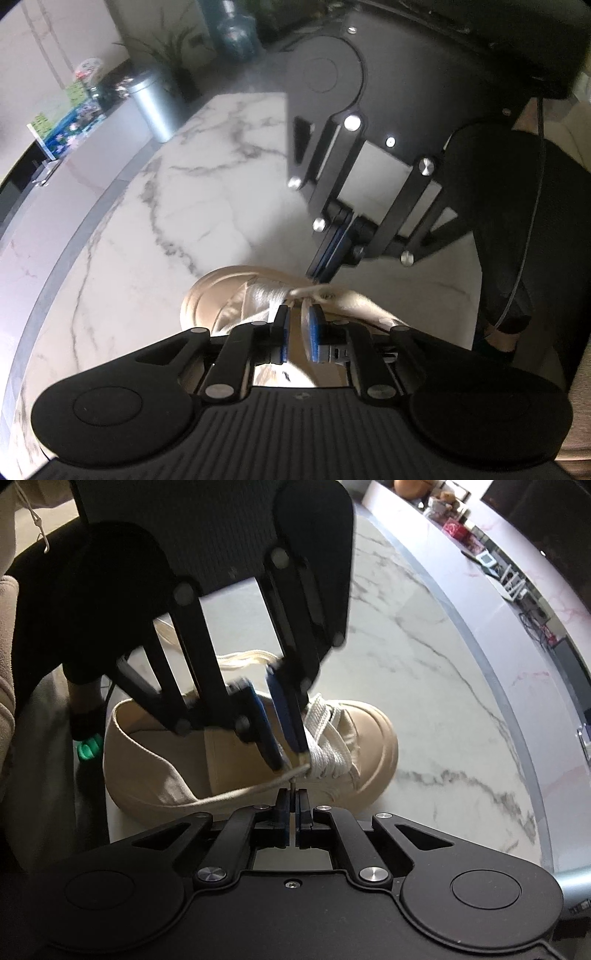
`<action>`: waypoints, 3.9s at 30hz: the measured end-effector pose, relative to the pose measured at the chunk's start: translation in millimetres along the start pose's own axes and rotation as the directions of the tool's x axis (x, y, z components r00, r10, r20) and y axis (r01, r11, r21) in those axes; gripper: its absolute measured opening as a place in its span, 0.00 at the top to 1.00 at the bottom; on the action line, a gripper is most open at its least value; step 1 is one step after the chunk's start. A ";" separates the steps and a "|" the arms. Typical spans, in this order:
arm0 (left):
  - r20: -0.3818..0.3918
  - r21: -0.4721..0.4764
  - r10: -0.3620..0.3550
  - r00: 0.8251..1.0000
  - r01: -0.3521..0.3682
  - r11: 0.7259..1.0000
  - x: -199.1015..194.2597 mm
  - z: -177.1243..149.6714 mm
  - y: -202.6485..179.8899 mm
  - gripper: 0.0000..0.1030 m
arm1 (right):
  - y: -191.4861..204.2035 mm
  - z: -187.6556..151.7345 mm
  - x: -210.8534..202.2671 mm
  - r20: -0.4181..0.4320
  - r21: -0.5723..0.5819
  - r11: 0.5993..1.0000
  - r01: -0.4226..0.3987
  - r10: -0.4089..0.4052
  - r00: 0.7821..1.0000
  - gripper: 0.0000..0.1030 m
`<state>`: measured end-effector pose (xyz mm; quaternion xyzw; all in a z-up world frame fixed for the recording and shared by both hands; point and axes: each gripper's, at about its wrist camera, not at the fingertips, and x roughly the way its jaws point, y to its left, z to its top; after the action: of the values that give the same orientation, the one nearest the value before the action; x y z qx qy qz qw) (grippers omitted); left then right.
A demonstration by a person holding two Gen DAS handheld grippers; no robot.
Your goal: Lace up shoes with both hands
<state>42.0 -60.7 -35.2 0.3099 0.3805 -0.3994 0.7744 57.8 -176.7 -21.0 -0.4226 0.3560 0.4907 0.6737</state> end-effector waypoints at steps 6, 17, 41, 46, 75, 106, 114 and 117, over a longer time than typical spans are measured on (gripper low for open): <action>0.002 -0.116 0.034 0.999 -0.034 0.993 -19.8 -19.1 0.6 0.87 | 1.8 0.8 -9.9 -0.042 0.024 0.999 0.036 -0.035 0.999 0.99; 0.023 -0.218 0.051 0.998 -0.045 0.975 -36.6 -33.8 -6.4 0.87 | 10.2 -16.7 -48.0 -0.173 0.112 0.978 0.175 -0.154 0.973 0.99; -0.020 -0.285 0.054 0.998 -0.057 0.957 -23.0 -35.9 5.5 0.92 | 18.5 -44.6 -129.8 -0.388 0.057 0.923 0.381 -0.331 0.860 0.99; -0.024 -0.306 0.049 0.999 -0.054 0.951 -23.1 -38.5 8.4 0.94 | 16.3 -53.5 -141.0 -0.414 0.067 0.913 0.402 -0.341 0.844 1.00; -0.014 -0.407 0.060 0.998 -0.061 0.911 -17.4 -40.4 10.5 0.89 | -24.7 -71.9 -67.0 -0.193 0.731 0.623 0.277 -0.201 0.960 0.98; 0.043 -0.485 0.031 0.999 -0.007 0.875 -15.9 -51.6 19.7 0.81 | -49.4 -81.7 66.7 -0.247 0.786 0.582 0.208 -0.013 0.969 0.87; 0.041 -0.487 0.038 0.998 -0.013 0.873 -14.8 -50.5 16.9 0.81 | -45.5 -74.2 66.9 -0.256 0.748 0.626 0.221 -0.035 0.966 0.99; 0.044 -0.493 0.039 0.998 -0.012 0.870 -14.6 -50.0 15.8 0.81 | -43.2 -71.0 52.9 -0.241 0.736 0.640 0.220 -0.056 0.969 0.99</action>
<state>32.6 -8.2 -46.1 0.0968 0.4450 -0.2873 0.8427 108.7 -229.9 -86.5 -0.1746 0.5592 0.2000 0.7854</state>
